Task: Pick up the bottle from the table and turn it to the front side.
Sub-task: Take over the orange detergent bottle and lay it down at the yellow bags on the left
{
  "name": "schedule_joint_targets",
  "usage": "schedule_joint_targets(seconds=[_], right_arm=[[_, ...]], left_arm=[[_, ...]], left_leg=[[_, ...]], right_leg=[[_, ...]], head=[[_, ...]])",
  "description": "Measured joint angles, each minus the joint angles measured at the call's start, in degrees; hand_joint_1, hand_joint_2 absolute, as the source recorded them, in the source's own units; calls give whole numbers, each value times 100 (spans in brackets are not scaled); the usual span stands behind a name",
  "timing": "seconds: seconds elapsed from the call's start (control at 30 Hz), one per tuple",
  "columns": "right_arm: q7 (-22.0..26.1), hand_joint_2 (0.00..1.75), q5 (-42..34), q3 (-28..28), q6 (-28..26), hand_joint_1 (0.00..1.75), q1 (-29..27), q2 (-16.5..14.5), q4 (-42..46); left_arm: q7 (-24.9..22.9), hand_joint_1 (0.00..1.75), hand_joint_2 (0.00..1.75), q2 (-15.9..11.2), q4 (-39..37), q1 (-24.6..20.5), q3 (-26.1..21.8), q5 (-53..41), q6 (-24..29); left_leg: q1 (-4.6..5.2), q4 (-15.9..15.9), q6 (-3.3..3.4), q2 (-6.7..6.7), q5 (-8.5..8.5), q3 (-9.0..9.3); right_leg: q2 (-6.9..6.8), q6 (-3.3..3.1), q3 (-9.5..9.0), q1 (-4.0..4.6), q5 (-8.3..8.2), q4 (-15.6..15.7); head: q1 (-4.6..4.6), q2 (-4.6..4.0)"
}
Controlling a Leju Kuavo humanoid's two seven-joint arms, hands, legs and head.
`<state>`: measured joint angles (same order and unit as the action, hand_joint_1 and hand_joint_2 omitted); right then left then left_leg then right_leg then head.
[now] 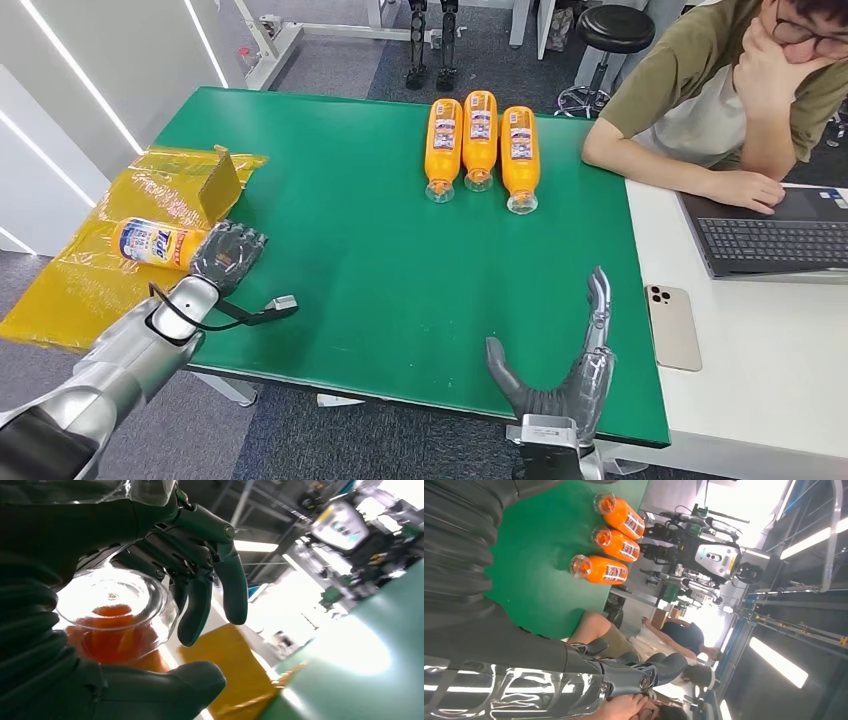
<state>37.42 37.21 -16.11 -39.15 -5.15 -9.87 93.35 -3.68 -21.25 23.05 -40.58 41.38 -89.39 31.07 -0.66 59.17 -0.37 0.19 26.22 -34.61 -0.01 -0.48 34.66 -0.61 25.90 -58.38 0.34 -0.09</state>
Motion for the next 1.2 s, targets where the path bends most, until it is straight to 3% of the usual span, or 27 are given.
schedule_joint_targets(seconds=[0.23, 0.27, 0.4, 0.77, 1.1, 1.2], right_arm=[[-95, 175, -8, -93, 1, 0, 63, 26, -47], [-99, 175, -8, -107, 1, 0, 79, 29, -58], [-96, 175, -12, -143, 1, 0, 110, 37, -90], [-103, 175, 2, -181, 1, 0, 133, 41, -120], [90, 175, -5, -133, 2, 0, 102, 39, -118], [101, 175, -4, -125, 1, 0, 98, 38, -117]], left_arm=[[422, 175, 175, 459, -89, 74, -2, -3, 234], [437, 168, 175, 519, -94, 73, -4, 4, 260], [448, 0, 175, 733, -98, 51, -90, 154, 381], [941, 0, 175, 1024, 248, 19, -1244, 1042, 867], [1112, 0, 175, 830, 301, 56, -2040, 1150, 871], [1351, 0, 175, 783, 484, 222, -2351, 1363, 872]], left_leg=[[0, 1, 0, -8, 0, 0], [0, 1, 0, -9, 0, 0], [0, 1, 0, -6, 0, 0], [-1, 0, 0, -4, 0, 1], [-2, 0, 0, -1, 0, 2], [-1, 0, -1, 1, 0, 1]], right_leg=[[-7, 0, -1, 0, 0, 0], [-8, 0, -1, 0, 0, 0], [-6, 0, -1, 0, 0, 0], [-5, 0, -1, 1, 0, -2], [-1, 0, 1, 1, 0, -3], [1, 0, 4, 1, 0, -2]], head=[[0, 0], [0, 0], [0, 0], [1, 0], [1, 0], [1, 0]])
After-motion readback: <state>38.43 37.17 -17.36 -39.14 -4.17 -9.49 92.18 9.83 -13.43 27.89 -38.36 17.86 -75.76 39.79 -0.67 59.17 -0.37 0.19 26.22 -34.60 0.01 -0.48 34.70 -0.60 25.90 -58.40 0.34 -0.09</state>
